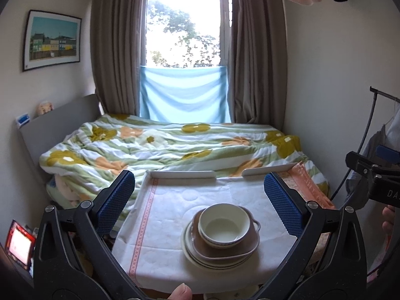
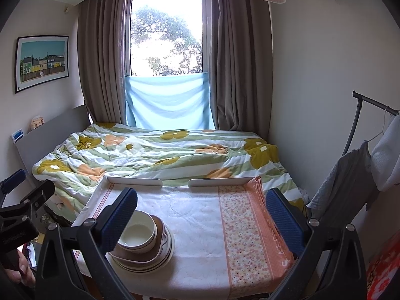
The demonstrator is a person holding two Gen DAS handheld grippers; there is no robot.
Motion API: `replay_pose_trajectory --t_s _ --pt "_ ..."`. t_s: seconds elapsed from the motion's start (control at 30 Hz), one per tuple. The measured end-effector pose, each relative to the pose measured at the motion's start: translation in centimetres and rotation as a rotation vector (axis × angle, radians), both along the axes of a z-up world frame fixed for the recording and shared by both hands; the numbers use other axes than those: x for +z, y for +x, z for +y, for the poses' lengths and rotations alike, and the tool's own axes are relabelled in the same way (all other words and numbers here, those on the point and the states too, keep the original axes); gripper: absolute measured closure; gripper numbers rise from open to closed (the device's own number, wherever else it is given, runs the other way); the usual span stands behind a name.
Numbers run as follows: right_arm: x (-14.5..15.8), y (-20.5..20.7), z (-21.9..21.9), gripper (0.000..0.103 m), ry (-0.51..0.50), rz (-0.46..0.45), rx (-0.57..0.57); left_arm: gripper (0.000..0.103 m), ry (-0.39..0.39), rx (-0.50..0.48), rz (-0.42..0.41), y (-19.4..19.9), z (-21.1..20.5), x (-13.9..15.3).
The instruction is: Organize plates and bowls
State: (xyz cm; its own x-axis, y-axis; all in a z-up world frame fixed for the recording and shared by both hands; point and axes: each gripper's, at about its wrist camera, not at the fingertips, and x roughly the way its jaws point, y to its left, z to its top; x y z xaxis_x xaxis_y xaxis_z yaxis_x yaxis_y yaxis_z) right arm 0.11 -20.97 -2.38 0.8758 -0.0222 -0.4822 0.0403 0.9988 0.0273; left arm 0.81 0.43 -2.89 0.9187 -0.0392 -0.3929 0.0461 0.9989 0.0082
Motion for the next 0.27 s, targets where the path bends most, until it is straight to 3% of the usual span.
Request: replay_pose_trajectory --t_s 0.27 --pt "-0.5 1.4 -0.7 0.001 0.015 0.03 0.007 0.0 0.009 0.004 0.012 0.9 -0.6 -0.9"
